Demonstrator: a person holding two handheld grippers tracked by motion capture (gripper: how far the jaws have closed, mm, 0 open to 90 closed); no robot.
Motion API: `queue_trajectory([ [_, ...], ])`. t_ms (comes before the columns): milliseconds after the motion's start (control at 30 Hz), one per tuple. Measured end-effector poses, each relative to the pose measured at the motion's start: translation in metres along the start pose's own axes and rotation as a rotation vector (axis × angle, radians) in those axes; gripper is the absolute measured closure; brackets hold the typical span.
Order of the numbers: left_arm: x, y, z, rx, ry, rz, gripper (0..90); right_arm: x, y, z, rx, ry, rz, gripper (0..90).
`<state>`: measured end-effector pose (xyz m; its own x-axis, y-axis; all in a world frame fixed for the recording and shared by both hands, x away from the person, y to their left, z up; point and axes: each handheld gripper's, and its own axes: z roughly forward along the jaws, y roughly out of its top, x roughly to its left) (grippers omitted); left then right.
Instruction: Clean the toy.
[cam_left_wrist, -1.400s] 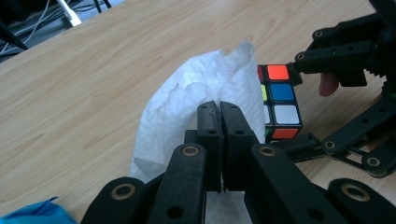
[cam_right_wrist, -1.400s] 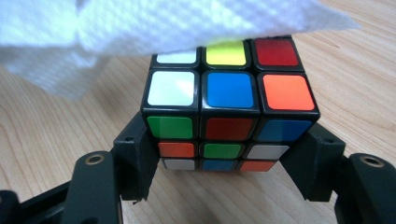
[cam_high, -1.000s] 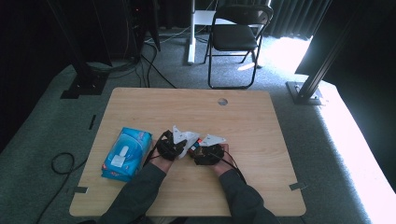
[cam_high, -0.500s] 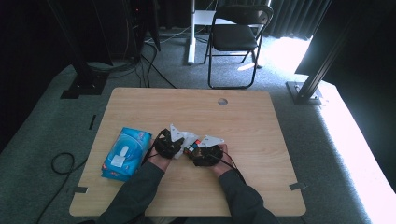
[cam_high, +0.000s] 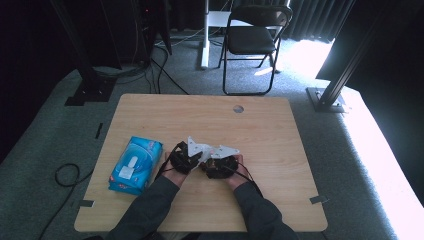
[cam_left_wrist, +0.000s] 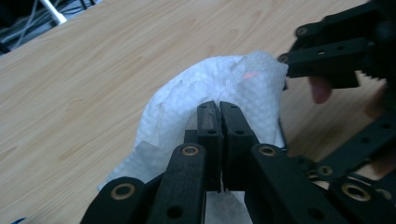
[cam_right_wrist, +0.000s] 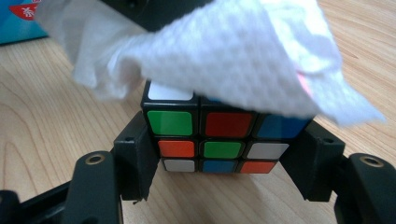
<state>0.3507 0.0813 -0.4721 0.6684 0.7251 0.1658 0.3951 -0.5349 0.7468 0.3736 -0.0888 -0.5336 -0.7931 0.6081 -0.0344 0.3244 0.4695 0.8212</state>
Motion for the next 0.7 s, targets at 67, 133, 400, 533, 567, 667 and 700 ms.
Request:
queue_trajectory([
  [67,-0.002,0.000,0.000,-0.004,-0.012,0.008,88.0,0.000,0.000,0.000,0.000,0.000,0.002,34.1],
  [133,-0.005,0.000,0.000,-0.014,-0.023,0.024,88.0,0.000,0.000,0.000,-0.001,-0.001,0.004,34.0],
  [400,-0.015,0.001,-0.001,-0.032,-0.069,0.070,87.9,-0.001,0.000,0.000,-0.004,-0.002,0.008,34.1],
  [533,-0.012,0.001,0.000,-0.035,-0.077,0.066,87.7,-0.001,0.000,0.000,-0.003,-0.003,0.007,34.1],
  [567,-0.012,0.001,0.000,-0.035,-0.076,0.065,87.7,0.000,0.000,0.000,-0.003,-0.002,0.005,34.1],
  [667,-0.009,0.001,0.000,-0.031,-0.073,0.065,87.7,0.001,0.001,0.001,-0.002,0.003,0.002,34.1],
  [700,-0.008,0.001,0.000,-0.031,-0.071,0.064,87.7,0.002,0.001,0.001,-0.002,0.006,0.004,34.1],
])
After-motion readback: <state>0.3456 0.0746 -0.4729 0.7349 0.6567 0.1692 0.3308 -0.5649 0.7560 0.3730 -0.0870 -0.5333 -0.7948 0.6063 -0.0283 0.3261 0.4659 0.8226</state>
